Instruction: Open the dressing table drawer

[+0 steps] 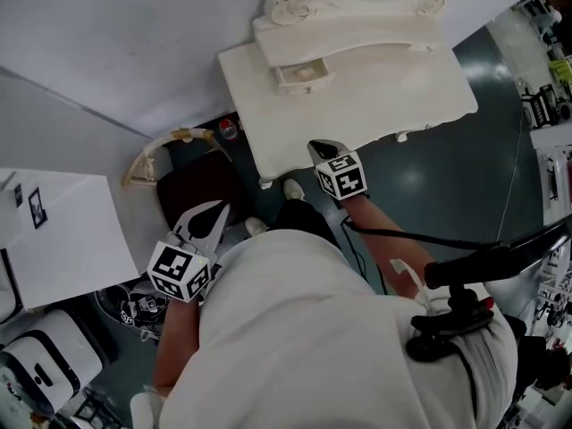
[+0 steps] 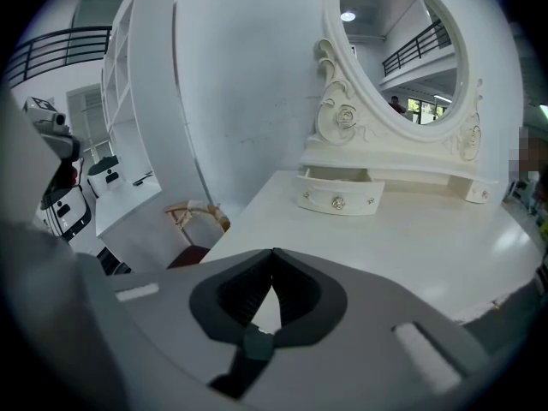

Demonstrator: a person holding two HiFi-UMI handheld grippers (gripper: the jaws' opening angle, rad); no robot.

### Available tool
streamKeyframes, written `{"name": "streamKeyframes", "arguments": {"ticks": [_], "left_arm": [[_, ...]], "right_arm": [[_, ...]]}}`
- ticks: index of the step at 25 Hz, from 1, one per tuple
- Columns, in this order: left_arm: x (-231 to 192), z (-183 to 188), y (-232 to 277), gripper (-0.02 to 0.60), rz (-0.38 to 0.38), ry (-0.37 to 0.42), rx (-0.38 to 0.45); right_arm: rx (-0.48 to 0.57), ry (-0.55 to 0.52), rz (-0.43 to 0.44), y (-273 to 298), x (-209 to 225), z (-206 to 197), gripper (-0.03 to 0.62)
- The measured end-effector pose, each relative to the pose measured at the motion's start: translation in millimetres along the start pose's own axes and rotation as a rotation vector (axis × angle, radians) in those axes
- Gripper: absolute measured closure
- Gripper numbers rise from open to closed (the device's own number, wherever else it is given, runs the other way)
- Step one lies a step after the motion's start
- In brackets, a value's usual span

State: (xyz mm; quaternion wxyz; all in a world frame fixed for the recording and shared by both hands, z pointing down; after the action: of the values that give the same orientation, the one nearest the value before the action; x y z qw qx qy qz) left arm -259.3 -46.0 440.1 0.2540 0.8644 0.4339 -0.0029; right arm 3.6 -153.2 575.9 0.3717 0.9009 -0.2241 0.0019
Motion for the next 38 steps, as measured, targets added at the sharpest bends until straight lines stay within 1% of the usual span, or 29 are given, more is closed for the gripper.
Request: {"name": "streamKeyframes", "arguments": {"ticks": [10, 15, 22, 31, 36, 38], "left_arm": [[9, -8, -19, 0.58, 0.023, -0.005, 0.02], [7, -14, -28, 0.58, 0.035, -0.019, 0.024], [4, -22, -35, 0.58, 0.039, -0.026, 0.029], [1, -36, -39, 0.58, 0.029, -0.051, 0.023], [0, -44, -35, 0.58, 0.006, -0.068, 0.018], [1, -46, -34, 0.58, -0.006, -0.075, 0.011]], "right_arm": [[0.024, -0.072, 0.059, -29, -36, 9, 0.594], [0.033, -0.097, 0.093, -34, -56, 13, 0.594], [0.056, -0.127, 0.112, -37, -76, 18, 0.594], [0.049, -0.161, 0.145, -38, -97, 18, 0.594], [0.03, -0.187, 0.142, -41, -103, 13, 0.594], [0.02, -0.181, 0.143, -43, -104, 10, 0.594]]}}
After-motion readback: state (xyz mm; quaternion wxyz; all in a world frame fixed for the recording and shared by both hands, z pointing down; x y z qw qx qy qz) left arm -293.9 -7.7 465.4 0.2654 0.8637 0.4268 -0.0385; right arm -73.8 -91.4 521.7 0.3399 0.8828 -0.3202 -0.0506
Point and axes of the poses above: the fingertips, and each gripper's own axes: y forward along the fingers, x to its right, z out of its top, the point moved 5 cm from there along -y, backward along the fingers, and after that the axes turned 5 degrees about y, right-handed, at the moved point
